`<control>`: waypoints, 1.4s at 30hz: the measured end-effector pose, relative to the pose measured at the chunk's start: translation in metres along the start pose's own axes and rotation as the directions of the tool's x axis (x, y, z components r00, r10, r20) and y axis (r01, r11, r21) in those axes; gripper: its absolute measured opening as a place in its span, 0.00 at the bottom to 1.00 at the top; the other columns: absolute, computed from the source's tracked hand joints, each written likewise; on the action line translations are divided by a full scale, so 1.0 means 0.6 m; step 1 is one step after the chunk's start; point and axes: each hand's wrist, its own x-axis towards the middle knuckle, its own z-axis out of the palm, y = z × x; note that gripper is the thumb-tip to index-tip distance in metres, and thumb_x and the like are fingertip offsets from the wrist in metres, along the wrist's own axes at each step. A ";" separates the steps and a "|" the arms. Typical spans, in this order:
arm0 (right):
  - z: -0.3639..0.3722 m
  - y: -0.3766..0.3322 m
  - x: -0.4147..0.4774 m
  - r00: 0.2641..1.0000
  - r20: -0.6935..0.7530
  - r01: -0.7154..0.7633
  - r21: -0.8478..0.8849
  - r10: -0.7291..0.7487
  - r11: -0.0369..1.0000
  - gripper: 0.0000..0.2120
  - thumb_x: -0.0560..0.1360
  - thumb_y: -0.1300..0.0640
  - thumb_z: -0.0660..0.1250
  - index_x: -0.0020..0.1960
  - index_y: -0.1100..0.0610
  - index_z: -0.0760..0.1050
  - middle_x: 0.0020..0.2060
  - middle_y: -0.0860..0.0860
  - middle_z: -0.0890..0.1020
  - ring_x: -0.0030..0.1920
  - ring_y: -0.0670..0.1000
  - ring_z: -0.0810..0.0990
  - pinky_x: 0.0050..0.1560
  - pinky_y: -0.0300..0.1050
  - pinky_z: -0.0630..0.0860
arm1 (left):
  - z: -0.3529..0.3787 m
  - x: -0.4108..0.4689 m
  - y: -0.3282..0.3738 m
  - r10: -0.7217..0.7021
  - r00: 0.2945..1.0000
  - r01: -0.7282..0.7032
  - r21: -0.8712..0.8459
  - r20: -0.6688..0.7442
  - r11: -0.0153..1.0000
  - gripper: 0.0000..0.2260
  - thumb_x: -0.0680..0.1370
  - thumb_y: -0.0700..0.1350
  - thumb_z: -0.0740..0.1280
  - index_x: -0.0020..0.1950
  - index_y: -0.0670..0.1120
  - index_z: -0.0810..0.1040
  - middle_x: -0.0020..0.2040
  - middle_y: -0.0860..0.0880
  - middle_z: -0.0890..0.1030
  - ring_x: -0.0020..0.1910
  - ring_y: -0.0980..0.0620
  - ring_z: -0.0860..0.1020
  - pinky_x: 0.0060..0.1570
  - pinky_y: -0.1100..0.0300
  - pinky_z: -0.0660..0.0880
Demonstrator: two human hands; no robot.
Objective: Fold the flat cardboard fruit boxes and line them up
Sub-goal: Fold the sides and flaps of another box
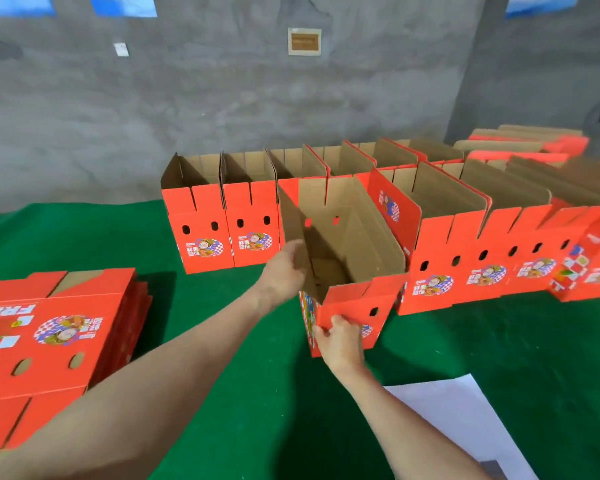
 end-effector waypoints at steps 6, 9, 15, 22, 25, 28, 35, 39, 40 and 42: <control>-0.072 0.053 0.109 0.994 0.014 -0.104 -0.183 0.108 0.978 0.14 0.77 0.51 0.65 0.51 0.63 0.74 0.51 0.62 0.81 0.52 0.61 0.79 0.50 0.49 0.73 | 0.076 0.074 0.067 0.106 0.981 -0.094 -0.080 0.165 0.992 0.27 0.80 0.34 0.57 0.78 0.47 0.54 0.75 0.46 0.62 0.73 0.45 0.63 0.72 0.52 0.61; -0.073 0.076 0.136 0.997 0.018 -0.069 -0.284 0.078 0.956 0.15 0.78 0.47 0.62 0.52 0.60 0.72 0.49 0.58 0.82 0.52 0.59 0.80 0.47 0.48 0.72 | 0.108 0.107 0.089 0.130 0.978 -0.135 0.022 0.166 0.991 0.27 0.81 0.39 0.57 0.78 0.48 0.51 0.77 0.47 0.57 0.75 0.48 0.59 0.66 0.68 0.54; -0.063 0.102 0.177 0.996 -0.079 -0.063 -0.313 0.040 0.948 0.16 0.78 0.45 0.62 0.53 0.58 0.70 0.47 0.58 0.83 0.49 0.60 0.81 0.44 0.48 0.73 | 0.137 0.148 0.117 0.161 0.973 -0.177 0.085 0.167 0.980 0.18 0.81 0.37 0.57 0.71 0.47 0.67 0.74 0.47 0.65 0.65 0.48 0.71 0.49 0.73 0.65; -0.087 0.129 0.208 0.993 -0.120 -0.042 -0.360 -0.002 0.932 0.16 0.78 0.45 0.62 0.52 0.58 0.69 0.46 0.57 0.82 0.47 0.59 0.81 0.42 0.47 0.72 | 0.150 0.165 0.135 0.127 0.976 -0.140 0.064 0.175 0.988 0.18 0.80 0.36 0.58 0.68 0.51 0.67 0.41 0.49 0.73 0.23 0.60 0.68 0.23 0.70 0.65; -0.088 0.126 0.211 0.992 -0.128 -0.045 -0.364 -0.002 0.930 0.16 0.77 0.46 0.63 0.52 0.59 0.70 0.47 0.57 0.82 0.48 0.59 0.81 0.41 0.46 0.69 | 0.152 0.166 0.135 0.130 0.979 -0.138 0.043 0.156 0.989 0.16 0.80 0.38 0.60 0.67 0.49 0.67 0.45 0.49 0.73 0.30 0.57 0.71 0.24 0.73 0.66; -0.087 0.120 0.210 0.998 -0.065 -0.042 -0.357 0.020 0.933 0.16 0.77 0.46 0.64 0.52 0.59 0.71 0.49 0.58 0.82 0.51 0.60 0.80 0.44 0.47 0.70 | 0.148 0.159 0.123 0.109 0.982 -0.121 0.068 0.155 0.990 0.17 0.80 0.37 0.60 0.68 0.49 0.66 0.52 0.48 0.71 0.33 0.53 0.71 0.27 0.69 0.68; -0.080 0.102 0.152 0.964 -0.266 -0.039 -0.105 0.010 0.994 0.14 0.77 0.53 0.66 0.58 0.58 0.69 0.51 0.59 0.78 0.49 0.63 0.79 0.41 0.49 0.69 | 0.127 0.153 0.118 0.053 0.975 -0.063 0.039 0.218 0.997 0.22 0.81 0.38 0.58 0.74 0.51 0.63 0.69 0.44 0.69 0.49 0.51 0.77 0.45 0.67 0.73; -0.110 0.059 0.148 0.771 -0.543 0.292 -0.166 -0.334 0.942 0.24 0.68 0.65 0.71 0.62 0.60 0.71 0.60 0.61 0.73 0.61 0.63 0.72 0.60 0.55 0.68 | 0.114 0.141 0.123 0.011 0.970 0.020 -0.125 0.244 0.992 0.24 0.83 0.39 0.54 0.78 0.52 0.54 0.71 0.46 0.67 0.65 0.49 0.70 0.57 0.57 0.70; -0.123 0.045 0.156 0.767 -0.514 0.295 -0.249 -0.384 0.923 0.29 0.68 0.65 0.71 0.68 0.58 0.68 0.66 0.61 0.70 0.67 0.63 0.67 0.66 0.55 0.63 | 0.111 0.135 0.122 -0.003 0.967 0.045 -0.160 0.257 0.986 0.23 0.83 0.40 0.53 0.77 0.52 0.55 0.67 0.46 0.70 0.61 0.49 0.71 0.52 0.57 0.70; -0.146 0.018 0.169 0.843 -0.338 0.271 -0.405 -0.419 0.873 0.38 0.71 0.63 0.68 0.76 0.49 0.57 0.75 0.57 0.58 0.75 0.62 0.52 0.73 0.59 0.49 | 0.100 0.121 0.116 -0.011 0.961 0.058 -0.163 0.276 0.985 0.20 0.84 0.41 0.52 0.76 0.50 0.61 0.62 0.45 0.72 0.56 0.49 0.71 0.46 0.59 0.68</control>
